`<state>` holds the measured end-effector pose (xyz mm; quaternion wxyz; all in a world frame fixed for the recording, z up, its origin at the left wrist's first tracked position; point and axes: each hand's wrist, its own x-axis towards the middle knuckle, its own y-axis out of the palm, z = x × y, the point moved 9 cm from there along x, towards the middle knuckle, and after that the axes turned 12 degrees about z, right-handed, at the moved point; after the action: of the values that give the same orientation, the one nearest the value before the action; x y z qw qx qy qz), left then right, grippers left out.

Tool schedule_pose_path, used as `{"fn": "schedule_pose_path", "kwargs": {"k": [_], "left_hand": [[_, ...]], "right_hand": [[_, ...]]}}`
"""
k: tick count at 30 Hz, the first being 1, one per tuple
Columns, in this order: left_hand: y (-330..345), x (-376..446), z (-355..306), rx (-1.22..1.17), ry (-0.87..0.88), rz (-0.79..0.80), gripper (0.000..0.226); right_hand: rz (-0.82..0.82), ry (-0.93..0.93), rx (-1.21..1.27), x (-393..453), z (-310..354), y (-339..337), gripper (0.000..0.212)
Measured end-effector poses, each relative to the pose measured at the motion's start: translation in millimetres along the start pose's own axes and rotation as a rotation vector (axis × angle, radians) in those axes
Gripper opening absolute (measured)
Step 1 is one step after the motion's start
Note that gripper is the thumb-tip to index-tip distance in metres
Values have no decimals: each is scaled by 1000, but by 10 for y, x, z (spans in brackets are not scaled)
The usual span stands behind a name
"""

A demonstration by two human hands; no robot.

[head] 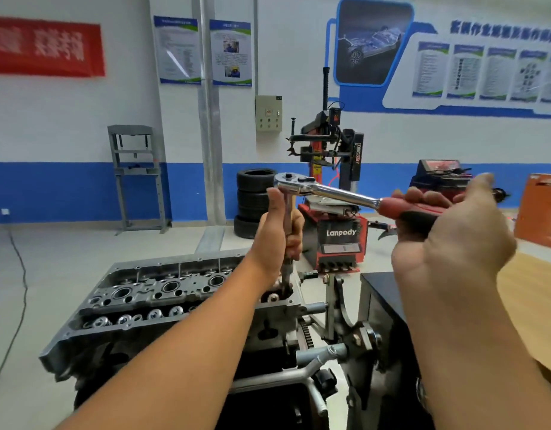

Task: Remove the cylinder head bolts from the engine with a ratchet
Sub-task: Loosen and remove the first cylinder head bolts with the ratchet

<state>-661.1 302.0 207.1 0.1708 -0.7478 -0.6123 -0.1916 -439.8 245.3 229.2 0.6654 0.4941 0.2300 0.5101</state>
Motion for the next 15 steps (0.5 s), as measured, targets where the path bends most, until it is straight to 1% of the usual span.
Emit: {"fn": "schedule_pose_path", "kwargs": {"k": [2, 5, 7, 10, 13, 15], "left_hand": [[-35, 98, -178, -1, -22, 4, 73], [-95, 229, -330, -78, -71, -125, 56], [-103, 274, -292, -65, -89, -204, 47], [-103, 267, -261, -84, -91, -272, 42], [-67, 231, -290, -108, -100, -290, 45], [-60, 205, -308, -81, -90, -324, 45]], "right_hand": [[27, 78, 38, 88, -26, 70, 36], [4, 105, 40, 192, -55, 229, 43], [-61, 58, 18, 253, -46, 251, 37], [-139, -21, -38, 292, 11, 239, 18], [-176, -112, -85, 302, 53, 224, 17], [-176, -142, -141, 324, 57, 228, 16]]}}
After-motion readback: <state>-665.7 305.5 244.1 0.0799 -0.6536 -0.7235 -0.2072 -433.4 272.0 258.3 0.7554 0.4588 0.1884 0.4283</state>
